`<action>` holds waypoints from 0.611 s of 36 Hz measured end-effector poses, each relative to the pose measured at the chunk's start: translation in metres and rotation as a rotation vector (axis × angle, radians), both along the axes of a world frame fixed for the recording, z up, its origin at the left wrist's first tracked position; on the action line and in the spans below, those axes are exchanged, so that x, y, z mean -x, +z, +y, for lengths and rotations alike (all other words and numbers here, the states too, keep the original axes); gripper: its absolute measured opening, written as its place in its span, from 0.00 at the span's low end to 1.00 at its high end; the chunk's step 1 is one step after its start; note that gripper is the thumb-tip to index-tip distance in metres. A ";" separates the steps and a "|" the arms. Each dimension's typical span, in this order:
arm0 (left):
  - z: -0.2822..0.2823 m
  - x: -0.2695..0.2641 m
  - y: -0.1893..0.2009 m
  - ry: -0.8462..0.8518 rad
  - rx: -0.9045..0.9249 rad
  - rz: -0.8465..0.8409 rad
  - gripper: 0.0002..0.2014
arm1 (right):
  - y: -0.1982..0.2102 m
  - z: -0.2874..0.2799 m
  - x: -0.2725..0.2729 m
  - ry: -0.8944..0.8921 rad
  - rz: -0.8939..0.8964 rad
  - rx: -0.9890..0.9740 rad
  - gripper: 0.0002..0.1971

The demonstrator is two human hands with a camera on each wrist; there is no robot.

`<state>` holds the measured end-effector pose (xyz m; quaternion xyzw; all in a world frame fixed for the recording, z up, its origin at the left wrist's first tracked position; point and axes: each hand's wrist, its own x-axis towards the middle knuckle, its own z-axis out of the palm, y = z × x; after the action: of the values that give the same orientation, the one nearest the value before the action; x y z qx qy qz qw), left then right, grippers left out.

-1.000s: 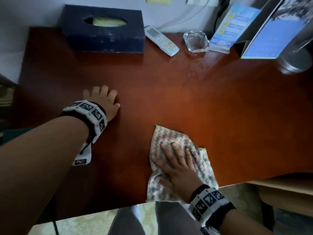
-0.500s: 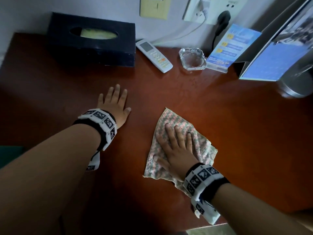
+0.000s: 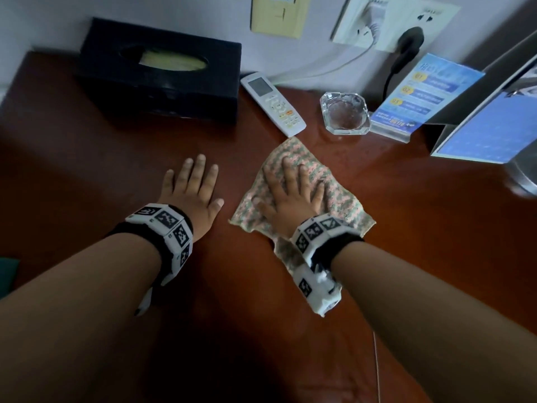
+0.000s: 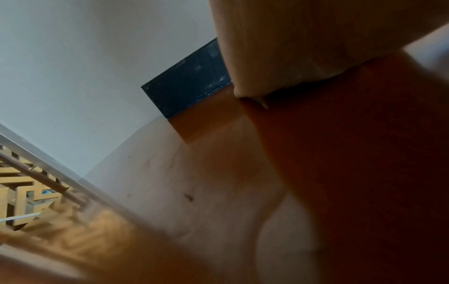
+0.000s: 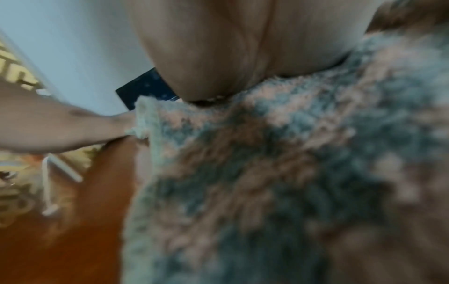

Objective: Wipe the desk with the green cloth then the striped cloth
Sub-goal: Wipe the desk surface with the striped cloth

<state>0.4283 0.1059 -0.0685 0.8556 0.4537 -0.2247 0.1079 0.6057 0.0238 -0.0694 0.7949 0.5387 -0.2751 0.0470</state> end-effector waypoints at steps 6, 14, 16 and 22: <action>0.000 0.000 0.002 -0.014 -0.004 0.002 0.32 | 0.004 0.006 -0.057 -0.238 -0.052 -0.031 0.34; -0.001 0.000 0.001 -0.001 -0.004 0.002 0.32 | 0.002 0.011 -0.023 -0.256 -0.094 -0.006 0.36; -0.001 0.000 0.001 0.003 -0.003 -0.004 0.32 | 0.003 0.020 -0.008 -0.154 -0.046 -0.003 0.36; 0.000 0.003 -0.003 0.019 -0.013 -0.103 0.30 | 0.004 0.065 0.010 0.009 -0.017 -0.006 0.34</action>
<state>0.4254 0.1059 -0.0711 0.8623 0.4572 -0.1764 0.1276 0.5953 0.0893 -0.0652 0.7950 0.5426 -0.2666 0.0504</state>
